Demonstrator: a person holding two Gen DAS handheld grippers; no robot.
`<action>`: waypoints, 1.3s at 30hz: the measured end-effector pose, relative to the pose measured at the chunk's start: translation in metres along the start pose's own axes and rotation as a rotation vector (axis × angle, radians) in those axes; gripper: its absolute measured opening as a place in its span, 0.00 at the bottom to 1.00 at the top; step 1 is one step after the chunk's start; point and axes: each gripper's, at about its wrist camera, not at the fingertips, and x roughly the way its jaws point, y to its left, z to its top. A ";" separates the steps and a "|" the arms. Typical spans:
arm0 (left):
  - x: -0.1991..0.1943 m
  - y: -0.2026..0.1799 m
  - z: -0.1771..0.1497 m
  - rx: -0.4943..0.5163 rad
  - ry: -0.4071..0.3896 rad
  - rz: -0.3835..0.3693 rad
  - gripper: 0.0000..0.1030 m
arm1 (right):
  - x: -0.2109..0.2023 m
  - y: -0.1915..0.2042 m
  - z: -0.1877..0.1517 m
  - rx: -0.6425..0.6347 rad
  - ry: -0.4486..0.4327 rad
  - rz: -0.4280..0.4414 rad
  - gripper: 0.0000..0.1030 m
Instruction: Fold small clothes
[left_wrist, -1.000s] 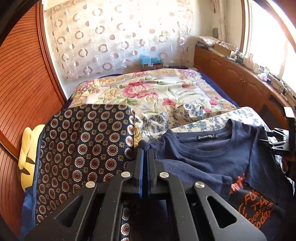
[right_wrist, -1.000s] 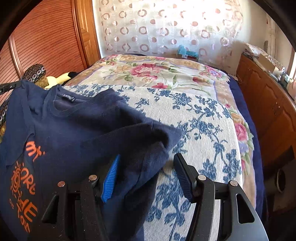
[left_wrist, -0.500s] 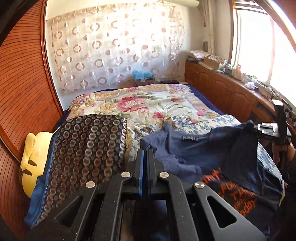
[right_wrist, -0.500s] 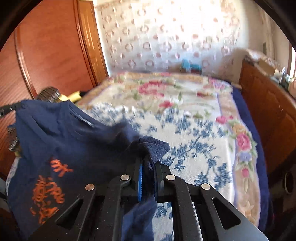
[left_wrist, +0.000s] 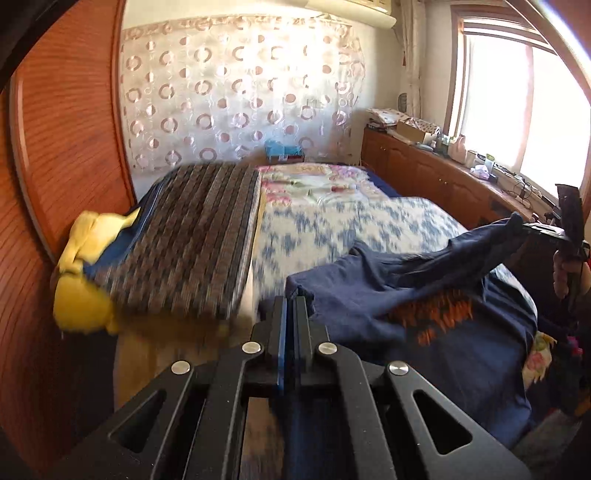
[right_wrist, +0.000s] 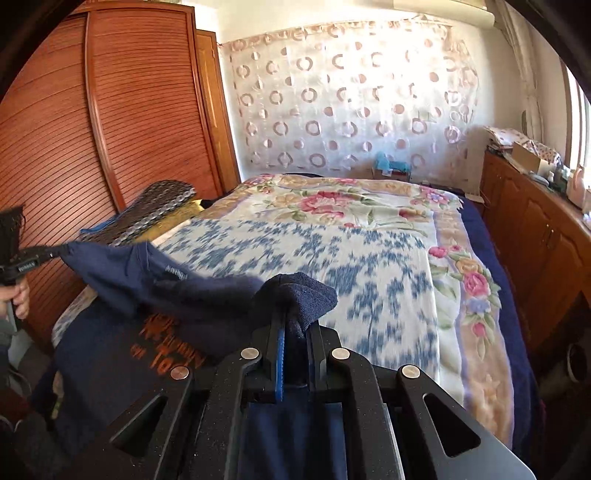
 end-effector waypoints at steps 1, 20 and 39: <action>-0.006 0.002 -0.015 -0.024 0.006 -0.003 0.04 | -0.012 0.002 -0.009 0.002 0.005 0.007 0.08; -0.047 -0.008 -0.100 -0.082 0.080 0.010 0.04 | -0.096 0.056 -0.086 -0.031 0.227 -0.007 0.08; -0.048 -0.015 -0.094 -0.061 0.079 -0.010 0.50 | -0.111 0.059 -0.072 -0.015 0.183 -0.043 0.33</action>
